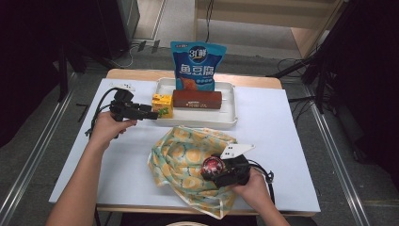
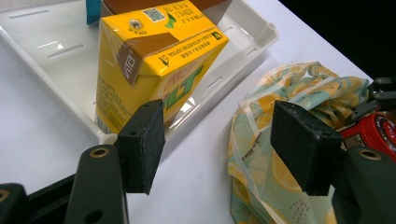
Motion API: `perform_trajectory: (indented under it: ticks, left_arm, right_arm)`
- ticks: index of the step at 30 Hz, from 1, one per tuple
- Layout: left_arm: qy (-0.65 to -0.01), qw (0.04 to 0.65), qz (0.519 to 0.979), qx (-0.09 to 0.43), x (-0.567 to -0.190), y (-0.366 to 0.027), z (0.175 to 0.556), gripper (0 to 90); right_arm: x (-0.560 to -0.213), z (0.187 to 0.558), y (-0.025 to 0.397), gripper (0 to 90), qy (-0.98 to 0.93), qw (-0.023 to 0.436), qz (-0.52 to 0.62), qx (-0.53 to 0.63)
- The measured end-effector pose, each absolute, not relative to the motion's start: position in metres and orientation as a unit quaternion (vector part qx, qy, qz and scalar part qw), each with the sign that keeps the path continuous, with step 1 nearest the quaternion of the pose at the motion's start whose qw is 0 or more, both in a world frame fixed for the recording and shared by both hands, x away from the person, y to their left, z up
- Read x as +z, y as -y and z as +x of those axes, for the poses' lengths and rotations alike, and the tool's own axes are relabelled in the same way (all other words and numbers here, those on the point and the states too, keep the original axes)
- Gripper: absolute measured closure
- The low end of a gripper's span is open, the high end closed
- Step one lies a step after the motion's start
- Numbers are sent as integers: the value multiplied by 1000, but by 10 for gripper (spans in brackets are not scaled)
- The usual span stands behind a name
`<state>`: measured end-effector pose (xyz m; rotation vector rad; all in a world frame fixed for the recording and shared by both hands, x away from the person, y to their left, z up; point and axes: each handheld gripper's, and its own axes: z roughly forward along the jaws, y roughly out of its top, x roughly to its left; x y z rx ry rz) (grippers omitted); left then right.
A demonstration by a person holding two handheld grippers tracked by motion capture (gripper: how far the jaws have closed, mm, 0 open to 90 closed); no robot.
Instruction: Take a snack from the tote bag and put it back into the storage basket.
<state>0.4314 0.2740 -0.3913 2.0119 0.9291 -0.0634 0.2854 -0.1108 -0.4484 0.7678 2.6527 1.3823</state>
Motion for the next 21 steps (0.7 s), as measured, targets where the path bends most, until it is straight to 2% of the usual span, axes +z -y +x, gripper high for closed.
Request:
perform_trajectory:
  ticks: [21]
  left_arm:
    - [-374, 448, 812, -22, -390, -275, 430, 358]
  right_arm:
    - [-445, 291, 108, 261, -858, 11, 253, 448]
